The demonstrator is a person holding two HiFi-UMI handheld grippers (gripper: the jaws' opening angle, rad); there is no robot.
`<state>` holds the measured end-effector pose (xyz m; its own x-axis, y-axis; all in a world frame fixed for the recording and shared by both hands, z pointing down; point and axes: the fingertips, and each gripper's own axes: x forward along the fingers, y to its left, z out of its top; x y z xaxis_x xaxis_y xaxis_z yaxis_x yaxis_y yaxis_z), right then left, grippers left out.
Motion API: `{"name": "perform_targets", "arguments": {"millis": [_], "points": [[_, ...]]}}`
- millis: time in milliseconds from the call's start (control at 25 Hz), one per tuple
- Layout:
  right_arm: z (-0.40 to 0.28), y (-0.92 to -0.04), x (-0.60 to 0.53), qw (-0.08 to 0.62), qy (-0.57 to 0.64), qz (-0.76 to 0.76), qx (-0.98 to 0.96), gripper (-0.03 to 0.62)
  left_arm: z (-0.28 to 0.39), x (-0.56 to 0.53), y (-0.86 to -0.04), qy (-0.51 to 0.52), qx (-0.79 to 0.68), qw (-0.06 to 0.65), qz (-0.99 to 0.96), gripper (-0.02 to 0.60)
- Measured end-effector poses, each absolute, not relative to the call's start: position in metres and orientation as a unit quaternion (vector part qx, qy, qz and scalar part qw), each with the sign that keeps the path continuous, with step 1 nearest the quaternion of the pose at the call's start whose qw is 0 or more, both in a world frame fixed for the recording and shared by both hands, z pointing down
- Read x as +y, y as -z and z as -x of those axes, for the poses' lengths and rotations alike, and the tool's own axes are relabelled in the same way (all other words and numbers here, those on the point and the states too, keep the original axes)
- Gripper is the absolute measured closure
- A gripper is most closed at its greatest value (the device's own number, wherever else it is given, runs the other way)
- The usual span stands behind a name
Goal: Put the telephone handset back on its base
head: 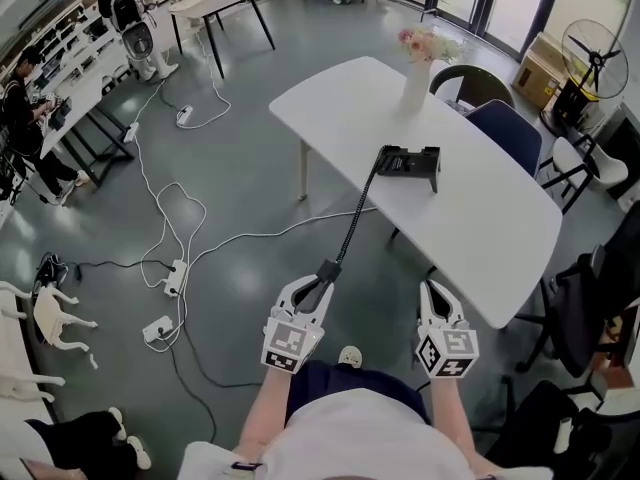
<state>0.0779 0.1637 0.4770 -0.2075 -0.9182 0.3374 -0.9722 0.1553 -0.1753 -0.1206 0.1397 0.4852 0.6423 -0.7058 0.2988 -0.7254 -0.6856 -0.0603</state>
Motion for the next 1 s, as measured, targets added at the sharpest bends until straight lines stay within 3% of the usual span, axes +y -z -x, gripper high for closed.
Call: {"name": "perform_targets", "arguments": {"millis": [1000], "points": [[-0.067, -0.498, 0.177, 0.072, -0.212, -0.617, -0.754, 0.551, 0.113, 0.156, -0.495, -0.161, -0.383, 0.043, -0.909, 0.505]]}}
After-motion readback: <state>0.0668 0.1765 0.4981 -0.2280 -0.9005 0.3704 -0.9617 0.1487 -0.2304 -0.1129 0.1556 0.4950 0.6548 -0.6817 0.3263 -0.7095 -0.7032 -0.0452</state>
